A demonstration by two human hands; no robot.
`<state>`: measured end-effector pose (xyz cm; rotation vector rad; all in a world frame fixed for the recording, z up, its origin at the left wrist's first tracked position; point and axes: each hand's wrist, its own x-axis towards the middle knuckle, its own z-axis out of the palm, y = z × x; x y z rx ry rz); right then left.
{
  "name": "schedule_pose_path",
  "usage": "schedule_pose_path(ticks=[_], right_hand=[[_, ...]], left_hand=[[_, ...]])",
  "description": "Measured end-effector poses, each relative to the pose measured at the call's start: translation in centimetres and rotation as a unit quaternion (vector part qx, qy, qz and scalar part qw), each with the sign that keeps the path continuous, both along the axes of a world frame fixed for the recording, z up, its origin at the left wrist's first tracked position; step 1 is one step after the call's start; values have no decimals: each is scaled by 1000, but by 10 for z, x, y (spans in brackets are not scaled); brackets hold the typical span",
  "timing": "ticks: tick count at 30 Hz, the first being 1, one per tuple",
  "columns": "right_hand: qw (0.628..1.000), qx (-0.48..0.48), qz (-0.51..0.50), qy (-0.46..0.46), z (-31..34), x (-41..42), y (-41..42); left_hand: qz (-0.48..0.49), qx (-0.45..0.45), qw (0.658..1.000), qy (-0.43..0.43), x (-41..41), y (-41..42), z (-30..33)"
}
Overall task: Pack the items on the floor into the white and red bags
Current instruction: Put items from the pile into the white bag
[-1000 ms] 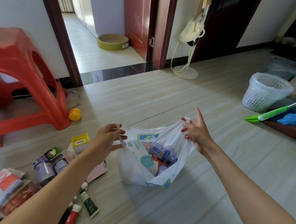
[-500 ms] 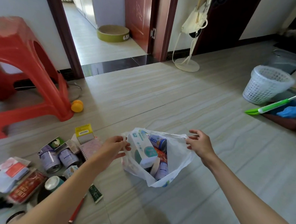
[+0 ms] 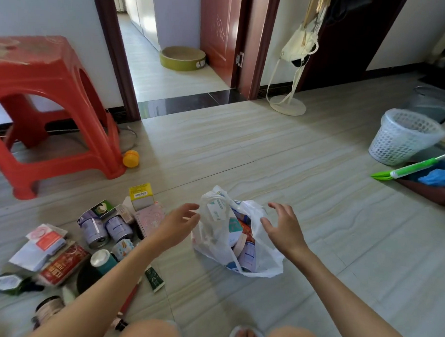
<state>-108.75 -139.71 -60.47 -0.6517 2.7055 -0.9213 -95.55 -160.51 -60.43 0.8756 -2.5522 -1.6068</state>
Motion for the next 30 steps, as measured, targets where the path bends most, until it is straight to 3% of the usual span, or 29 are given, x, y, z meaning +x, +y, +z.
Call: schedule_pose_path(ticks=[5, 12, 21, 25, 30], right_hand=[[979, 21, 176, 99, 32, 31, -37], [924, 106, 352, 107, 31, 83, -133], [915, 205, 344, -47, -130, 115, -203], [910, 253, 311, -104, -191, 115, -218], [911, 270, 272, -153, -251, 132, -227]], left_hand=[[-73, -260, 962, 47, 42, -18, 17], [-66, -375, 924, -39, 124, -61, -17], [43, -284, 943, -169, 194, -110, -128], [90, -220, 959, -152, 180, -124, -157], [121, -180, 974, -63, 154, -136, -182]])
